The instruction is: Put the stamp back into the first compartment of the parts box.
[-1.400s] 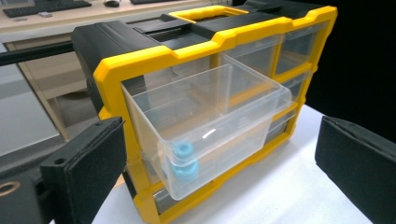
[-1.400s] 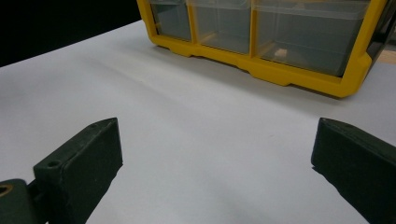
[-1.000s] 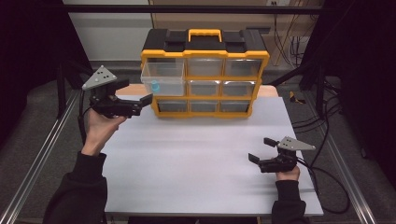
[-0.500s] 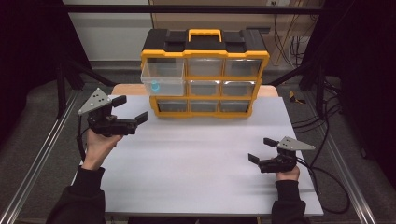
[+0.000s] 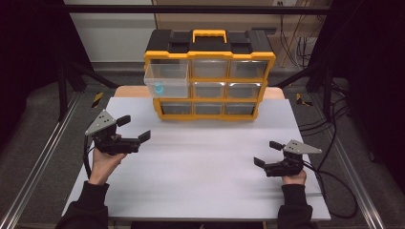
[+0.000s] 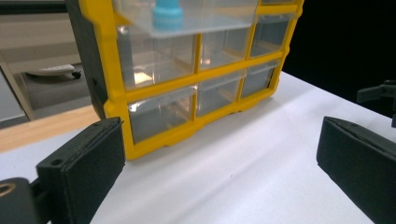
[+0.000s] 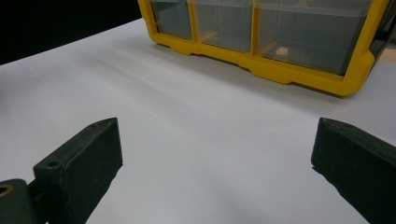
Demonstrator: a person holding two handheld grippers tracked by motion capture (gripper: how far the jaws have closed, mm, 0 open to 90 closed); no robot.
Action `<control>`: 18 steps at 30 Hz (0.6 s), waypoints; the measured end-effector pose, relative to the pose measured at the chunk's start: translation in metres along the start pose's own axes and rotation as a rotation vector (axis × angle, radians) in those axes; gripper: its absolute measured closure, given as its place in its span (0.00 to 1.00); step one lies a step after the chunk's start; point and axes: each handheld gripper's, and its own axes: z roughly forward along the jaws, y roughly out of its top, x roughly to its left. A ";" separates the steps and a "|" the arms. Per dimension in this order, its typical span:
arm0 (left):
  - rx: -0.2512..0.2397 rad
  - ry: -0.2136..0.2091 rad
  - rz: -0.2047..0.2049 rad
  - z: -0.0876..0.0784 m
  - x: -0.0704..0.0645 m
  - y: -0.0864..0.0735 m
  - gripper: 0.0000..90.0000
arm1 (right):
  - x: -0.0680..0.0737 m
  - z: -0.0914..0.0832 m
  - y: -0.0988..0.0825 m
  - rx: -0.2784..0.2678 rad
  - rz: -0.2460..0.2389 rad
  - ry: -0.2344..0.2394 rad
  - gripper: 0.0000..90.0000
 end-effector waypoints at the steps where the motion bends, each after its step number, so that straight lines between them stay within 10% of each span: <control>1: 0.006 -0.002 -0.002 0.001 0.000 -0.004 0.01 | 0.000 0.000 0.000 0.000 -0.001 0.000 0.03; 18: 0.074 -0.015 -0.016 0.008 0.003 -0.048 0.02 | -0.001 0.000 -0.001 0.002 -0.001 0.001 0.03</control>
